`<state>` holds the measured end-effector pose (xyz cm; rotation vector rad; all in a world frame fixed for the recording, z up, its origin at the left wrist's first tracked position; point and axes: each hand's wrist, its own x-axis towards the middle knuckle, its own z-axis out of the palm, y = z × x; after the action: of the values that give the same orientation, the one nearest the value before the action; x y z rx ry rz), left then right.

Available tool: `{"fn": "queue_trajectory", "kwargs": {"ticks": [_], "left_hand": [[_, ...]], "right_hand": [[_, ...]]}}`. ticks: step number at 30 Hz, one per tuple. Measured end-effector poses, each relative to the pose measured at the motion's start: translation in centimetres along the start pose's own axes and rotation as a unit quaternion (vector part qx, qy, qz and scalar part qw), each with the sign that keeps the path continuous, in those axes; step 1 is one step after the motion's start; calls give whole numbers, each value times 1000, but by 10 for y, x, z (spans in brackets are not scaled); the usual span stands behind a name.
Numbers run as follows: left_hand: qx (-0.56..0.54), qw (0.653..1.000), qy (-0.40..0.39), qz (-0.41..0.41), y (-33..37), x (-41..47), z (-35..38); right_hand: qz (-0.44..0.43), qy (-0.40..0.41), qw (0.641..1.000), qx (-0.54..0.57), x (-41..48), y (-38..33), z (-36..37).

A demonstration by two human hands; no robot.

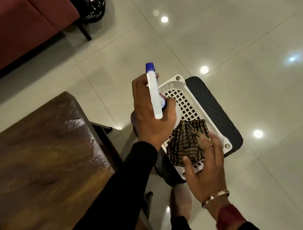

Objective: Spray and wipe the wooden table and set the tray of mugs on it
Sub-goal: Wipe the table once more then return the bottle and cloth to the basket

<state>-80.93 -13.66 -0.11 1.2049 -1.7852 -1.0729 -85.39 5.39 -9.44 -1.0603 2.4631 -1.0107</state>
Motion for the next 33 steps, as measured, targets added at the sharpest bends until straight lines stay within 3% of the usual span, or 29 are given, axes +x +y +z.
{"fn": "queue_trajectory", "kwargs": {"ticks": [3, 8, 11, 27, 33], "left_hand": [[18, 1000, -8, 8, -9, 10, 18], [40, 999, 3, 1, -17, 15, 32], [51, 999, -1, 2, -23, 15, 36], [41, 999, 12, 3, -42, 22, 44], [50, 999, 6, 12, -48, 18, 41]], "right_hand": [[-46, -30, 998, -13, -4, 13, 0], [56, -106, 985, -126, 25, -5, 28], [49, -139, 971, -191, 32, -13, 48], [80, -209, 950, -219, 39, -18, 48], [12, -283, 932, -228, 58, -9, 30]]}}
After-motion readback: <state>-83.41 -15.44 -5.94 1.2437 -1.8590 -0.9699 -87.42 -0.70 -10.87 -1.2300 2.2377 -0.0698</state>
